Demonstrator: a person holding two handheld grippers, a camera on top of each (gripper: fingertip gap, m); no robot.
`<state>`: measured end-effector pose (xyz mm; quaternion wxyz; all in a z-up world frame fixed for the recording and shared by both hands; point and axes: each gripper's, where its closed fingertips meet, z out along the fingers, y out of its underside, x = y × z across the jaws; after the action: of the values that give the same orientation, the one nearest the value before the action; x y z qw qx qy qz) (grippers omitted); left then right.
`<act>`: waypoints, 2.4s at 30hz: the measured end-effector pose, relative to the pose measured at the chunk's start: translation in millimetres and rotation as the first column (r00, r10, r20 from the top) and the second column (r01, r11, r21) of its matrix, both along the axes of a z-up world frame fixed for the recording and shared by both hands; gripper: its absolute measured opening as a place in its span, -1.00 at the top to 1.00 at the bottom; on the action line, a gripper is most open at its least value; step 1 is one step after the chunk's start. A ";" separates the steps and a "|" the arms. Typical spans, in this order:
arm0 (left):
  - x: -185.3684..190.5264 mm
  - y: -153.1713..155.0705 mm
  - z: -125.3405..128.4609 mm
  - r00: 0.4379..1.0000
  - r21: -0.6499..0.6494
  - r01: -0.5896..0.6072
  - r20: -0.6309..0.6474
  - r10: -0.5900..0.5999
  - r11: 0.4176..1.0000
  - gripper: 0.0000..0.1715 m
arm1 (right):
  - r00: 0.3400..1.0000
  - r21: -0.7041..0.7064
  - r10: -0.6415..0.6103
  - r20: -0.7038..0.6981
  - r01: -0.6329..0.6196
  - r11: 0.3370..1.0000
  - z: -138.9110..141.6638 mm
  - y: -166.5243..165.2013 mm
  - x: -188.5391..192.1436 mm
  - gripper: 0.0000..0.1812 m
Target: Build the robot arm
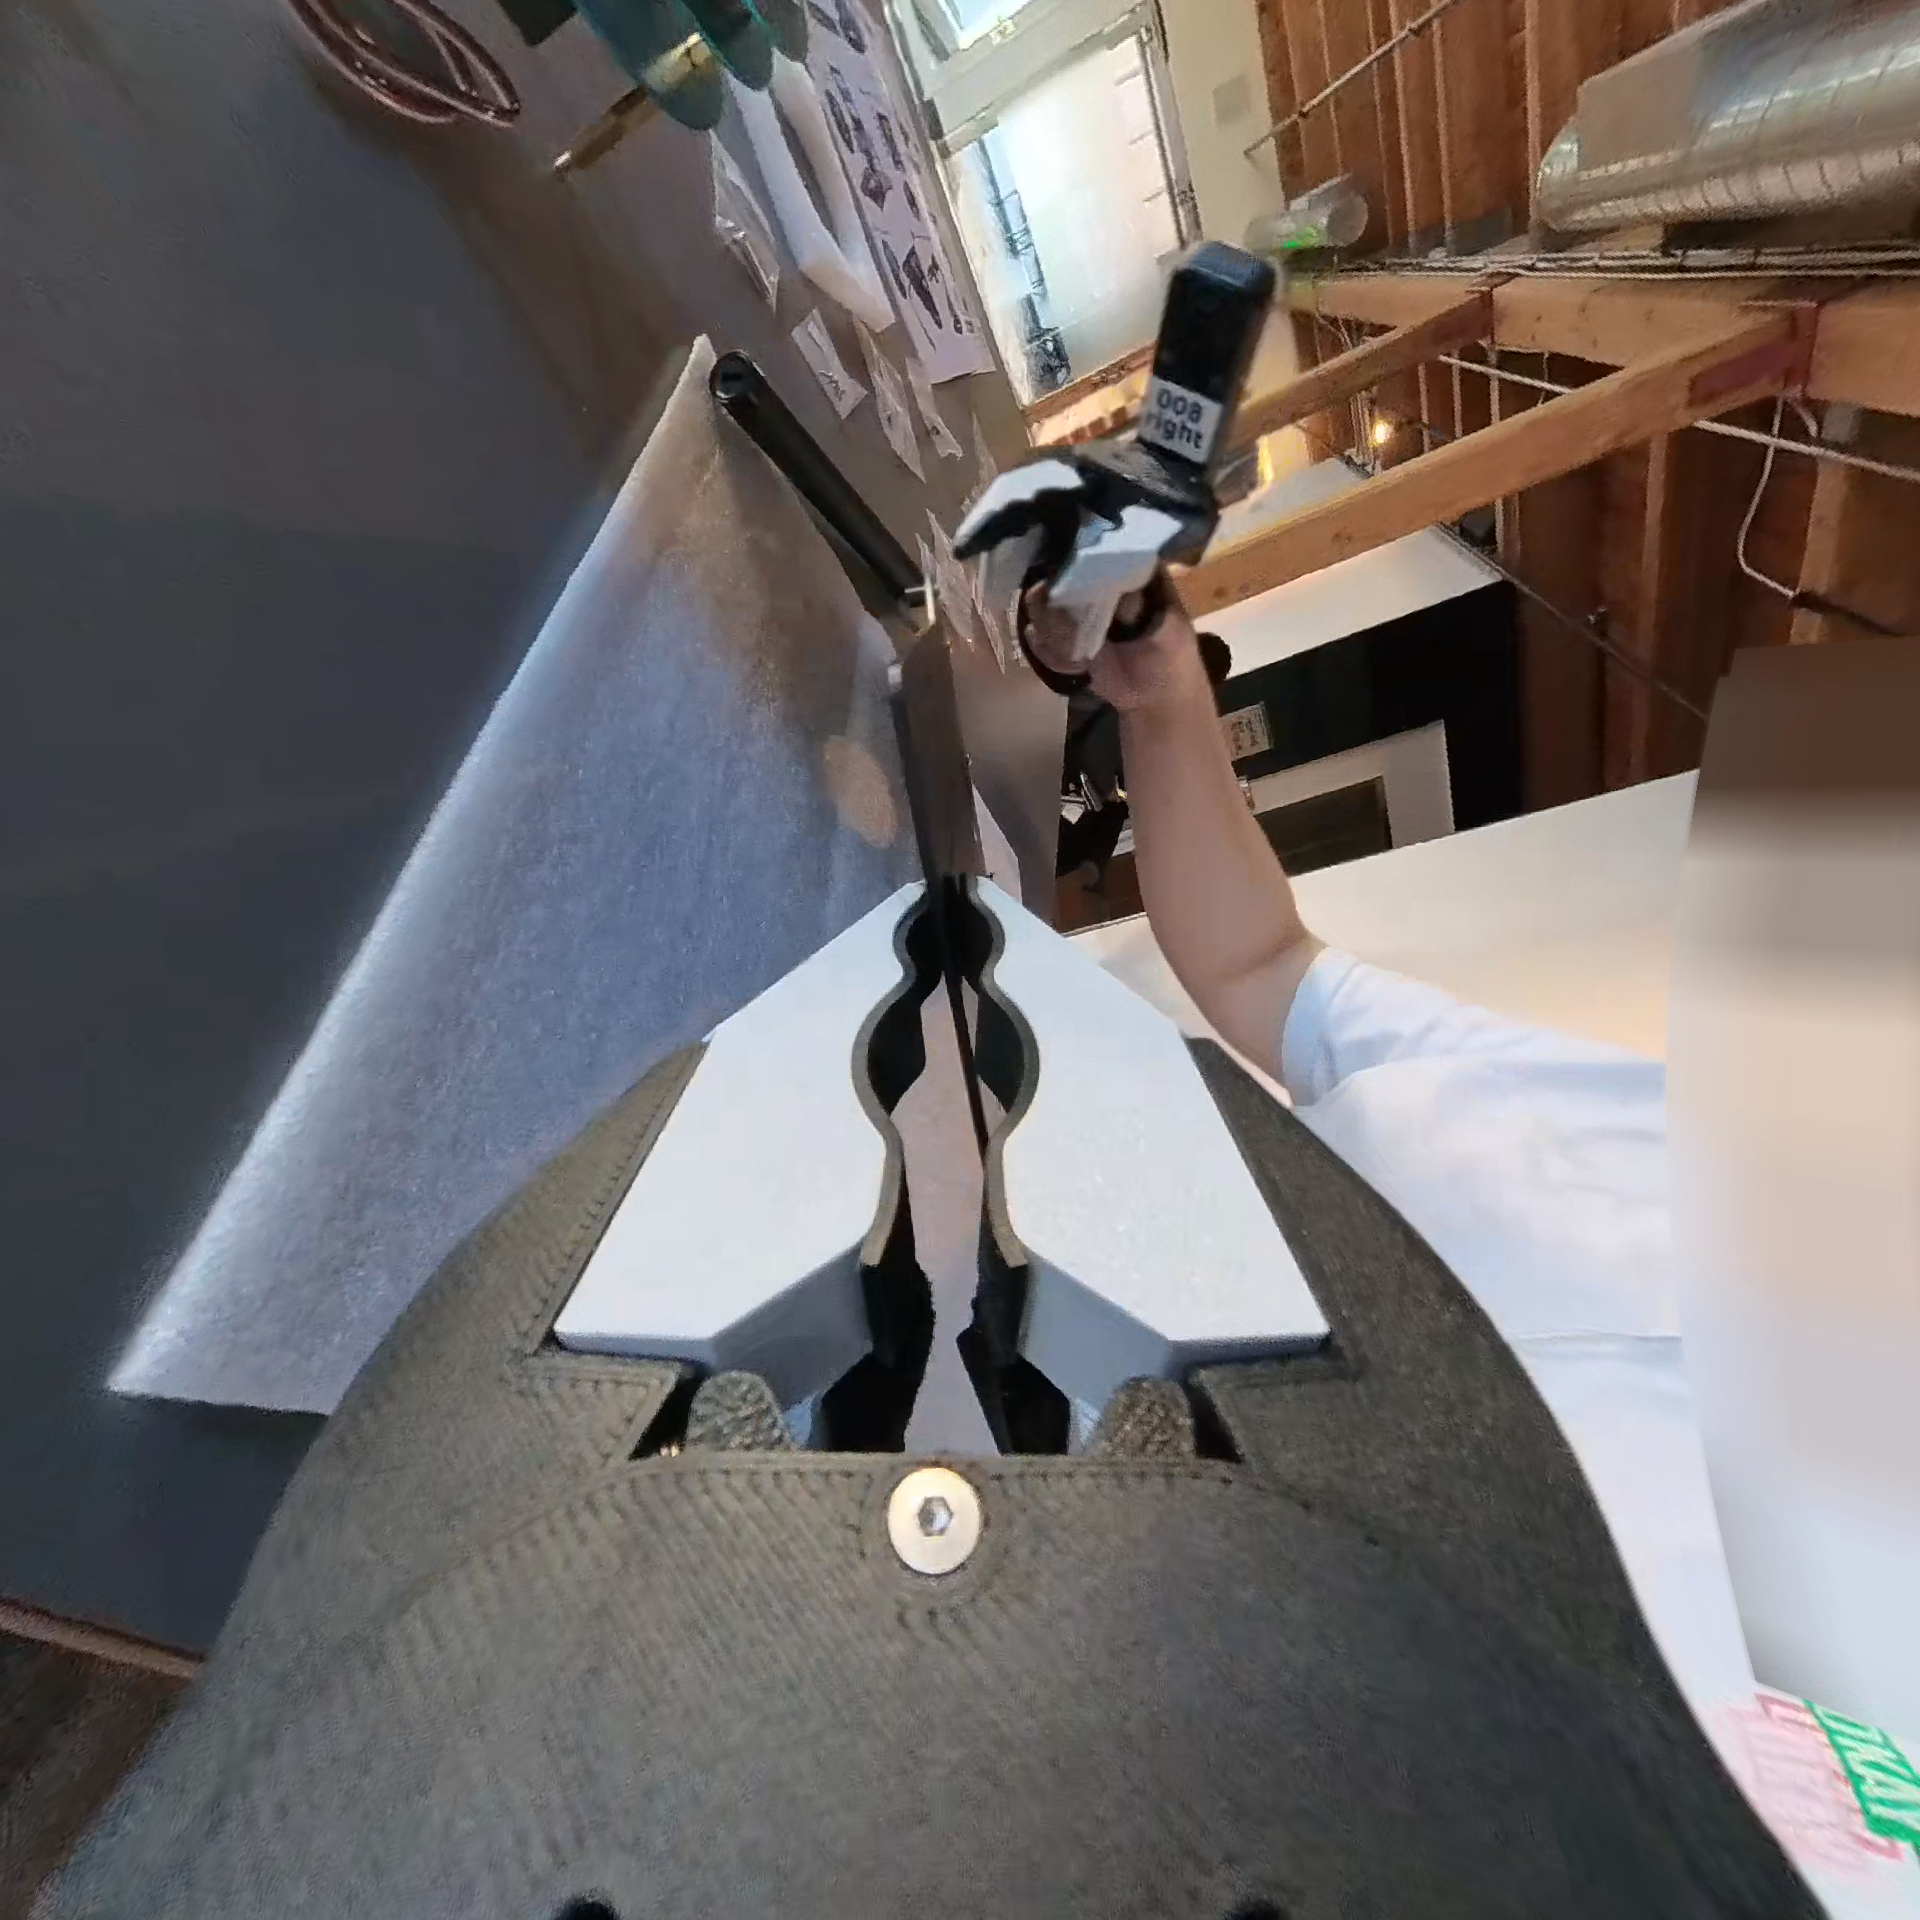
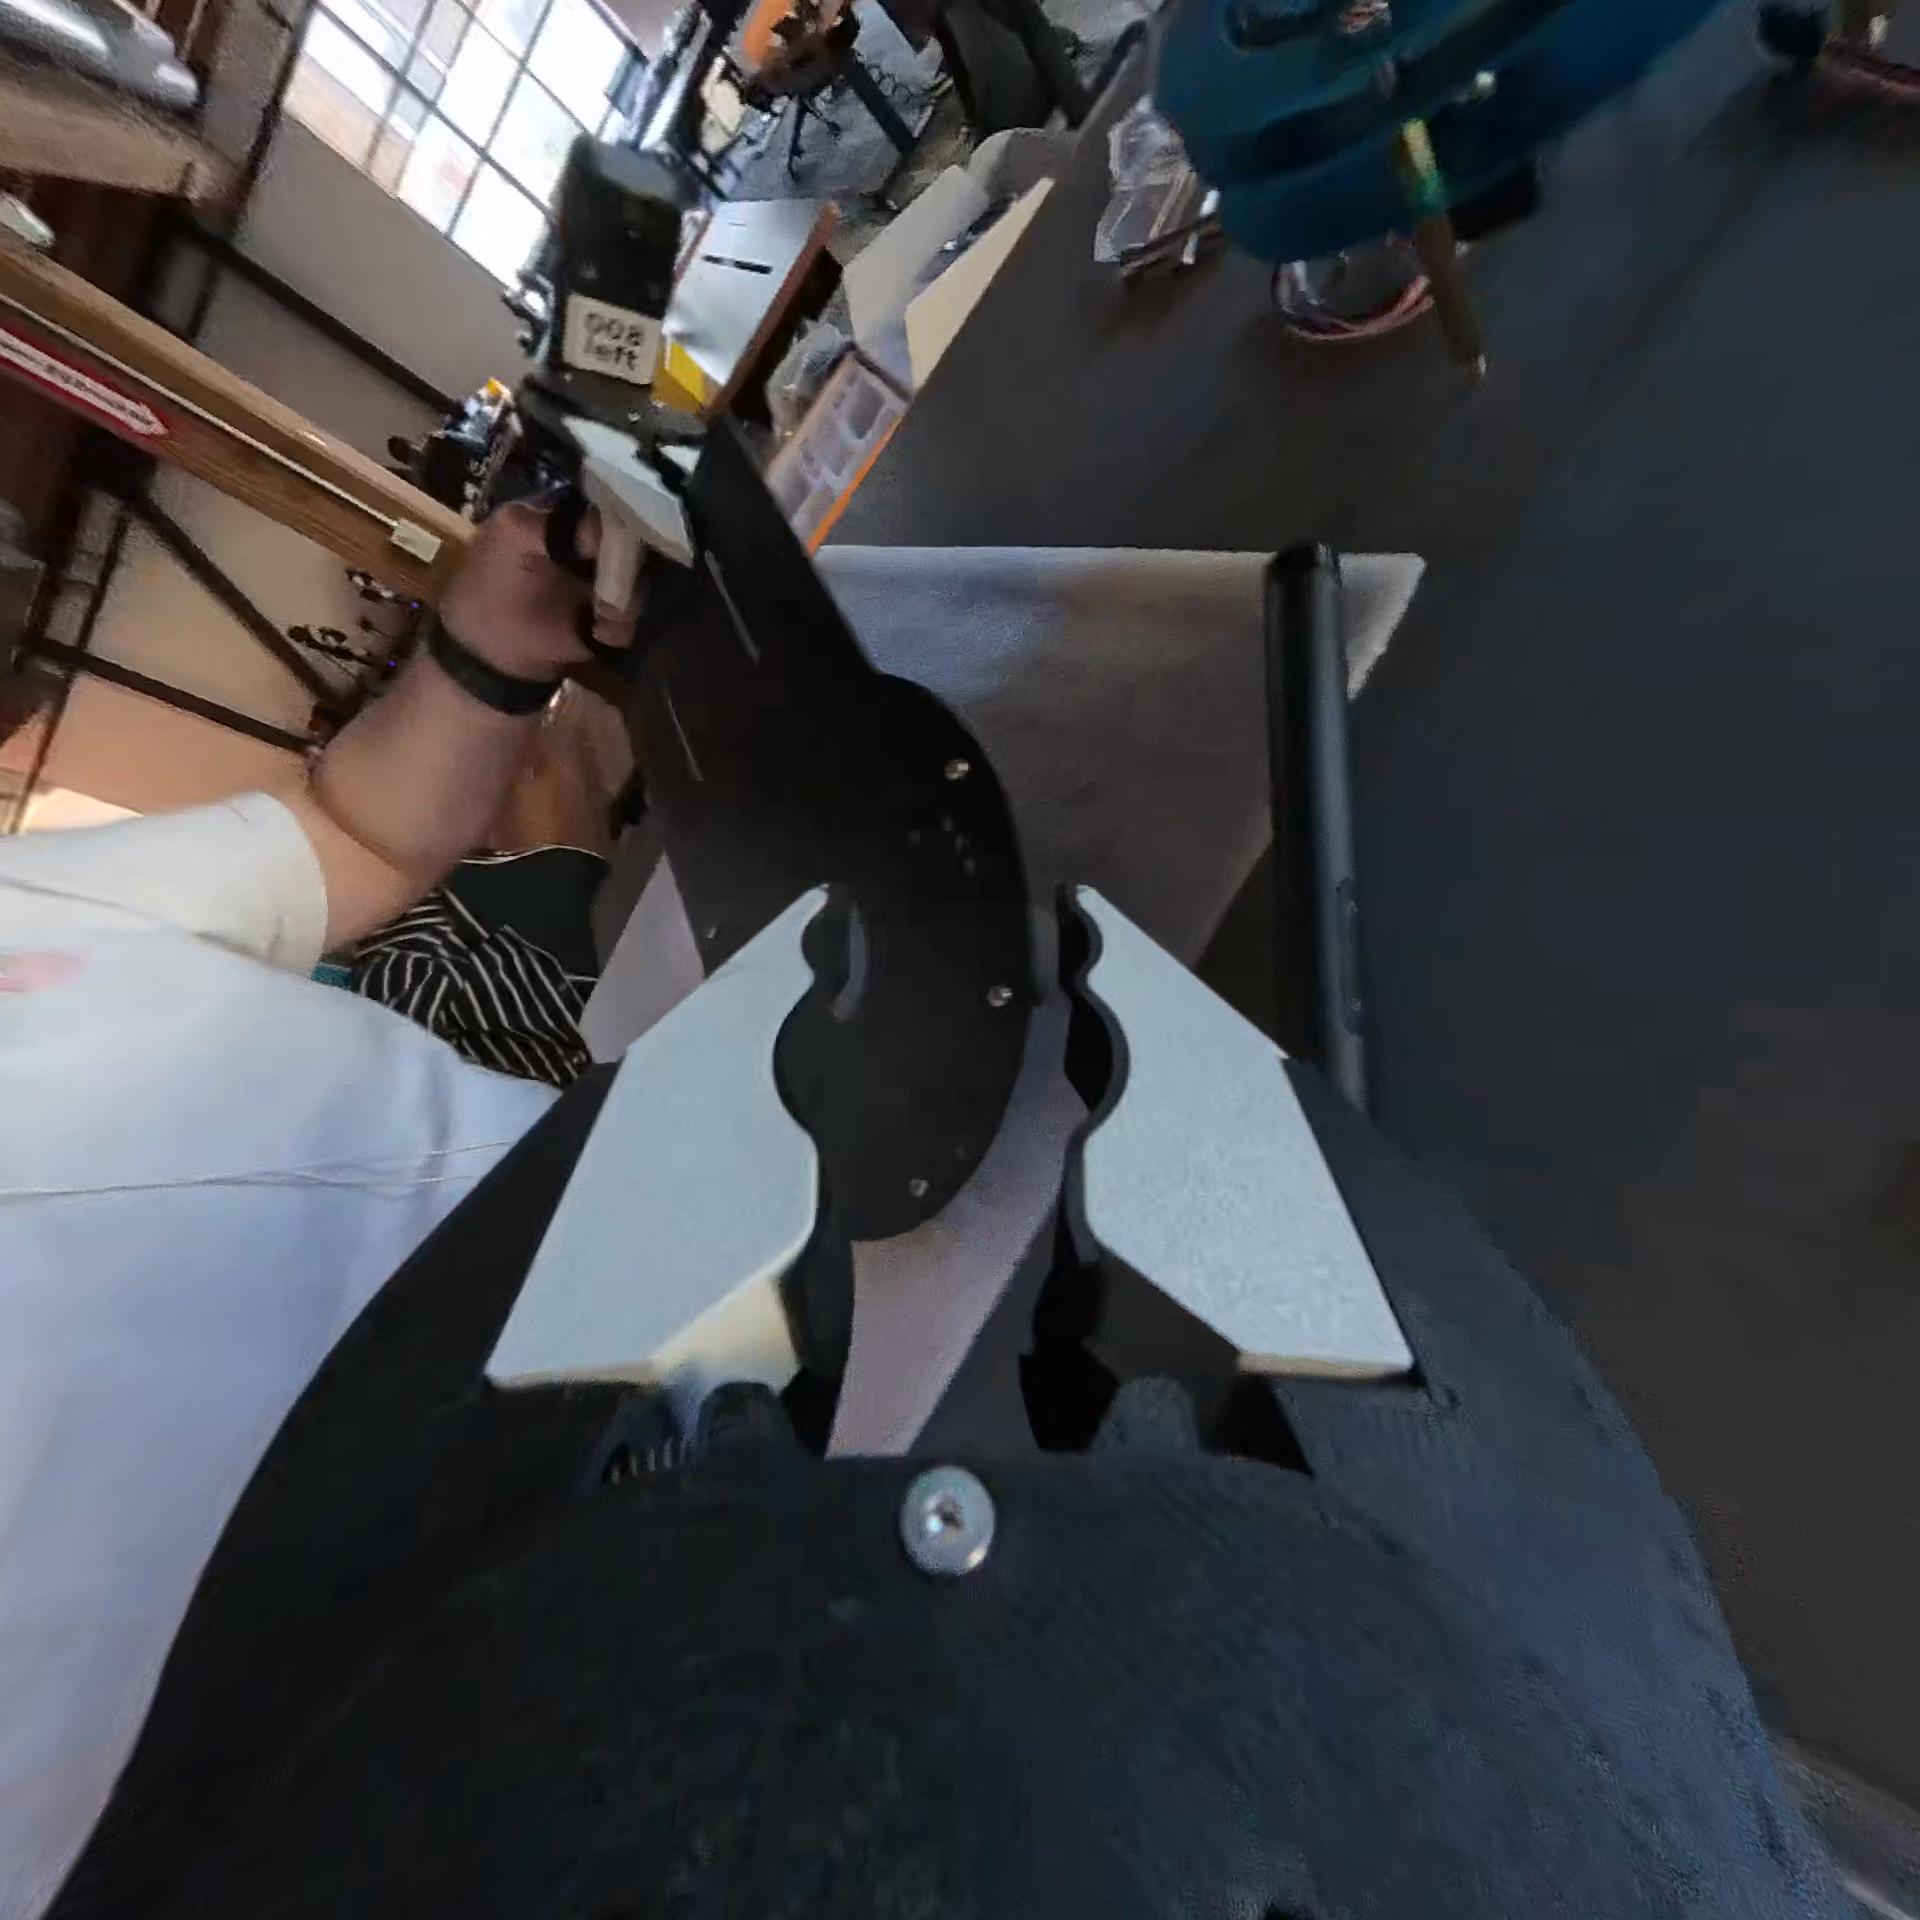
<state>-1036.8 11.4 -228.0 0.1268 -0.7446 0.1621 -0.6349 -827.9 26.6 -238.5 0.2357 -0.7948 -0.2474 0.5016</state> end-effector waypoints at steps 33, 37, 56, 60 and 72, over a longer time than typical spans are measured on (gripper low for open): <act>-14.4 12.5 11.2 0.986 -0.180 -0.064 0.142 0.091 0.981 1.00 | 0.939 -0.588 -0.045 -0.340 -0.175 0.790 4.8 -44.3 -21.3 0.99; -18.9 24.0 10.4 0.990 -0.207 -0.039 0.122 0.065 0.978 1.00 | 0.945 -0.643 -0.079 -0.317 -0.153 0.750 9.6 -37.1 -26.2 0.99; -15.6 26.7 -32.0 0.993 -0.258 0.008 0.114 0.022 0.966 1.00 | 0.952 -0.695 -0.187 -0.242 -0.035 0.719 -28.3 -39.4 -23.3 0.97; -15.4 25.9 -31.9 0.993 -0.259 0.013 0.118 0.018 0.966 0.99 | 0.951 -0.693 -0.188 -0.244 -0.035 0.720 -29.9 -38.4 -22.6 0.97; -14.9 25.2 -38.2 0.998 -0.190 0.007 0.057 0.004 0.982 0.96 | 0.960 -0.637 -0.166 -0.223 -0.014 0.771 -29.6 -37.3 -22.0 0.98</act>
<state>-1051.7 36.6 -266.2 0.0592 -0.7348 0.0975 -0.6686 -849.9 -10.7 -268.0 0.0062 -0.7620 0.0022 0.6476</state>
